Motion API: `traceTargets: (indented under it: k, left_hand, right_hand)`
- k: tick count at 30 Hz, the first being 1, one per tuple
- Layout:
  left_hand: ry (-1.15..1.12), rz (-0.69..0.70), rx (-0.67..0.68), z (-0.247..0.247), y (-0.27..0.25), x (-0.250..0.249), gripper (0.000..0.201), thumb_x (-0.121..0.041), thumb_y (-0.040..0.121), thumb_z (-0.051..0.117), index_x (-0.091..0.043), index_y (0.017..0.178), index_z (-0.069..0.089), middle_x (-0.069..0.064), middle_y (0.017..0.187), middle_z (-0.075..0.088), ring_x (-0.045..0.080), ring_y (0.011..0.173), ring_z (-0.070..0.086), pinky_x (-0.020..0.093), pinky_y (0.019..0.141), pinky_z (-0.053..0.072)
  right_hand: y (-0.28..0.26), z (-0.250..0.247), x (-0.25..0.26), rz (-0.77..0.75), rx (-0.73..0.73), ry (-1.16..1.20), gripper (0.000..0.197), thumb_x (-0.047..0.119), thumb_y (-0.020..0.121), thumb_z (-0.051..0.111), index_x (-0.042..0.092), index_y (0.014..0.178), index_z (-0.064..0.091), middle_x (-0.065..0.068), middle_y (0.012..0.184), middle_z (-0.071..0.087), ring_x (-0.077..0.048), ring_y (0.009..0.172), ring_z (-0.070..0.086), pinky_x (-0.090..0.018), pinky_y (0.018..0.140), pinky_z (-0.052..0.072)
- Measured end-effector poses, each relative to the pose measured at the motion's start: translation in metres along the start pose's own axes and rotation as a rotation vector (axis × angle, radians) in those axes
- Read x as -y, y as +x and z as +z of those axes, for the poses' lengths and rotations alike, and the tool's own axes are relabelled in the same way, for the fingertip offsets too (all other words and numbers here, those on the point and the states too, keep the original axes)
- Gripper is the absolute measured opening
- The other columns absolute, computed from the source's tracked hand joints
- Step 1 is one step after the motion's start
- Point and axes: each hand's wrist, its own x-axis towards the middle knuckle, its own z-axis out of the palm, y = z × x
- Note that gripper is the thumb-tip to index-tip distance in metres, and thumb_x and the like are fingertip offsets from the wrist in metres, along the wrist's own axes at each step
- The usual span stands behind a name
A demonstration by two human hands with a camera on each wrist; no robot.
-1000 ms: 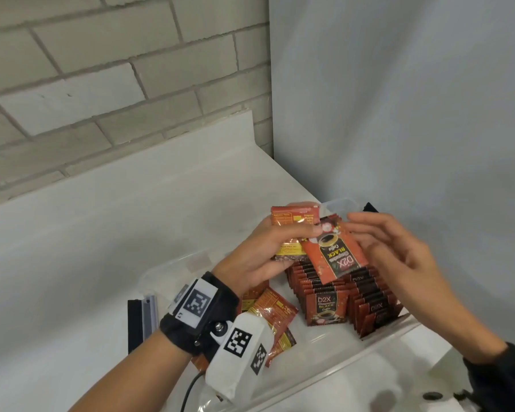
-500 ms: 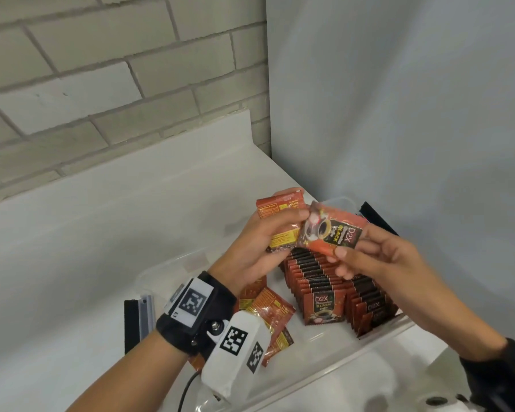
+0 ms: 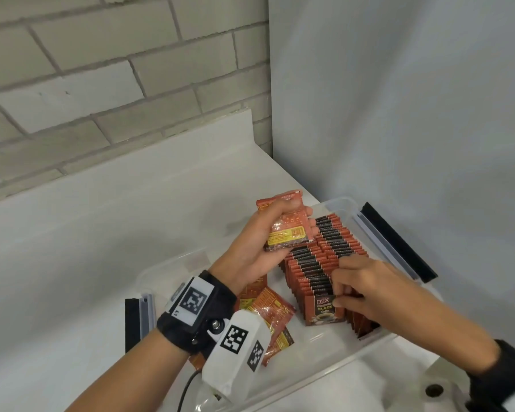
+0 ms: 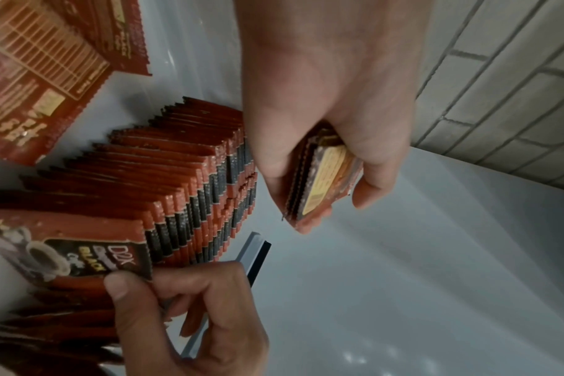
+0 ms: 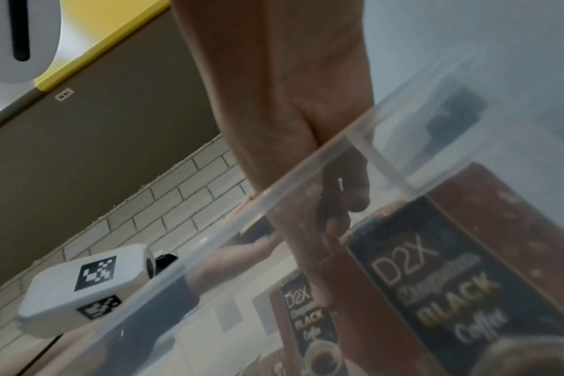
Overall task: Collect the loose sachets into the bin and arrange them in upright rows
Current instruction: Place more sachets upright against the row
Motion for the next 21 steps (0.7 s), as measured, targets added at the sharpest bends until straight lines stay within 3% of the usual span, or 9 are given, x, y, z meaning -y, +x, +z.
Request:
traceTargets:
  k: [3,6,12,15,17,21]
  left_hand:
    - [-0.002,0.001,0.000,-0.0005,-0.0004,0.0007,0.023,-0.017,0.077,0.060,-0.007,0.098,0.061,0.009,0.084,0.069,0.020,0.074,0.068,0.030,0.077,0.056]
    - [-0.034,-0.016,-0.006,-0.0005,-0.0005,0.0001,0.023,-0.015,0.079,0.058,-0.007,0.100,0.059,0.010,0.084,0.069,0.021,0.075,0.068,0.033,0.079,0.055]
    - [-0.078,-0.059,0.003,-0.0008,-0.0012,-0.0002,0.040,-0.013,0.080,0.056,-0.004,0.119,0.052,0.011,0.084,0.068,0.022,0.075,0.068,0.032,0.074,0.057]
    - [-0.075,-0.054,0.001,-0.0012,-0.0008,0.0006,0.046,-0.013,0.078,0.057,-0.005,0.123,0.051,0.010,0.084,0.069,0.021,0.075,0.068,0.035,0.081,0.056]
    - [-0.065,-0.053,-0.003,-0.0016,-0.0005,0.0013,0.044,-0.013,0.077,0.059,-0.006,0.120,0.053,0.009,0.084,0.069,0.021,0.076,0.069,0.036,0.084,0.054]
    - [-0.019,-0.059,0.004,-0.0024,0.0004,0.0019,0.032,-0.014,0.075,0.059,-0.011,0.107,0.059,0.007,0.083,0.070,0.019,0.076,0.067,0.028,0.072,0.056]
  right_hand:
    - [0.0028,-0.0026,0.0017,-0.016,0.035,-0.008,0.019,0.029,0.091,0.060,0.026,0.079,0.046,0.022,0.085,0.038,0.002,0.084,0.041,-0.014,0.079,0.041]
    - [0.0033,-0.0048,0.0004,-0.021,0.065,0.008,0.021,0.028,0.091,0.061,0.028,0.078,0.044,0.025,0.083,0.037,0.008,0.081,0.041,-0.012,0.075,0.040]
    - [0.0042,-0.0030,-0.0020,0.002,0.085,0.064,0.018,0.026,0.090,0.064,0.030,0.080,0.049,0.025,0.083,0.040,0.008,0.079,0.044,-0.007,0.078,0.039]
    - [0.0034,-0.0015,-0.0027,0.033,0.085,0.095,0.019,0.026,0.089,0.064,0.031,0.080,0.049,0.023,0.085,0.043,0.006,0.079,0.046,-0.011,0.079,0.042]
    - [0.0027,0.0000,-0.0045,0.050,0.065,0.116,0.021,0.023,0.087,0.068,0.031,0.078,0.051,0.021,0.084,0.045,0.004,0.079,0.047,-0.014,0.077,0.043]
    - [0.0020,0.0015,-0.0057,0.052,0.035,0.147,0.022,0.019,0.083,0.073,0.028,0.077,0.053,0.020,0.080,0.045,0.005,0.075,0.047,-0.008,0.070,0.038]
